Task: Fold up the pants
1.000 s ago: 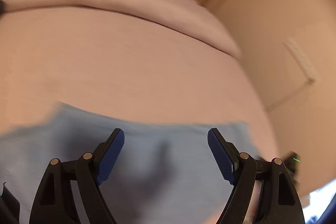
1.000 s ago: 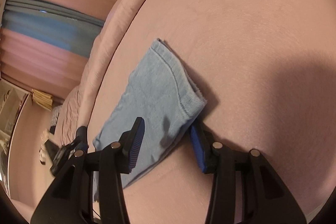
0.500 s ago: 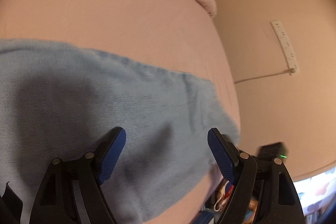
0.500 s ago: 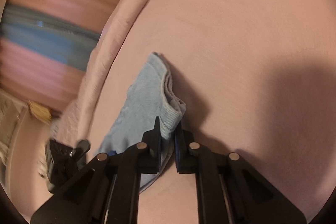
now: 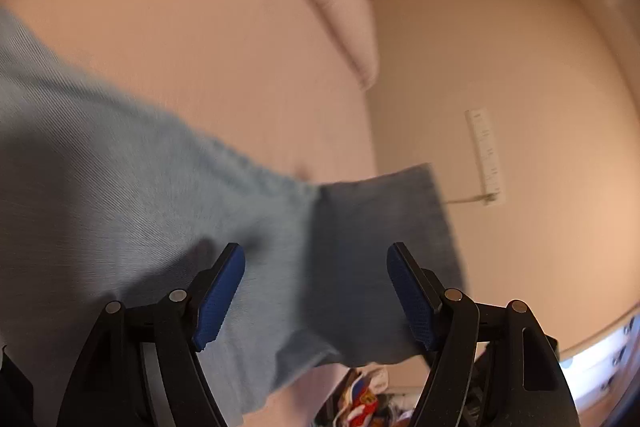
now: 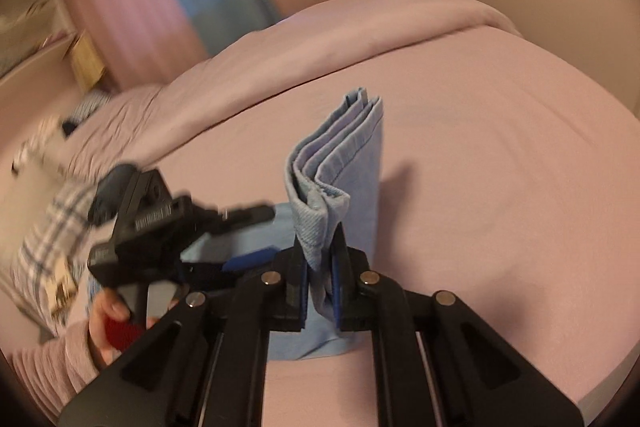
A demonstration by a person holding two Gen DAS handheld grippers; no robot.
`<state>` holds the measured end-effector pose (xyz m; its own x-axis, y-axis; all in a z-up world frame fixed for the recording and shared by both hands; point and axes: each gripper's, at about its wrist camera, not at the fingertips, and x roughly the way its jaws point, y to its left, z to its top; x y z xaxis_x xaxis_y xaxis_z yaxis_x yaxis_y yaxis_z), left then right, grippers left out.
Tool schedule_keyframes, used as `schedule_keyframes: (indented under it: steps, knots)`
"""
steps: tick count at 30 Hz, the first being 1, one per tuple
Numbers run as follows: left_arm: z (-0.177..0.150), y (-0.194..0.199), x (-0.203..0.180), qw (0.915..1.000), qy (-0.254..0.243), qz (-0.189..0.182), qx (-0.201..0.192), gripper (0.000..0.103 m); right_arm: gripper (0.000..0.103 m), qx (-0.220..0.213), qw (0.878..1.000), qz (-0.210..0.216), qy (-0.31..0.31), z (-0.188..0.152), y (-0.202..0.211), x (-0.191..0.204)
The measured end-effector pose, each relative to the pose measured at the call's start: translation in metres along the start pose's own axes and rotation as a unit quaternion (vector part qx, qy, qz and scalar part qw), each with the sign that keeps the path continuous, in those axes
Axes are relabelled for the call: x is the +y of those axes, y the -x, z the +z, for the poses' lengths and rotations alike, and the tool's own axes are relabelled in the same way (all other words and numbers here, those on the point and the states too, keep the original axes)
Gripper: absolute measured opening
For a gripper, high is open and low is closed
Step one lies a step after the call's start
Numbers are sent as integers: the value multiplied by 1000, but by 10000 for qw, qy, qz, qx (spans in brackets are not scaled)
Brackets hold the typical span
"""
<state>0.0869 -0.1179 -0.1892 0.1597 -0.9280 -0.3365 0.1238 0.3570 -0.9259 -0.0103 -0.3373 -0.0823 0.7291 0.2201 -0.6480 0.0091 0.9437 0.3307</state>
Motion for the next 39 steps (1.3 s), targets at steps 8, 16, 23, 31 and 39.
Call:
schedule_keyframes:
  steps: [8,16,23,31,39]
  knots:
    - [8,46,-14,9982,-86,-593,-7,76,10,383,9910,13,1281,-13,-37,50]
    - [7,30,8,9990,69,430,60,6,10,617,9672,-310,2443,-39,-60,86]
    - [2,83,0,9955,-558,545,-530,3,10,361,9507,-354,3059,-46,-60,114]
    - [7,107,49,9880,-361,1260,-819,3,10,484,9268,114,3722,-78,-82,155]
    - [7,97,54,9811,-352,1754,-735,13,21,835,9154,366,3921,-87,-107,166]
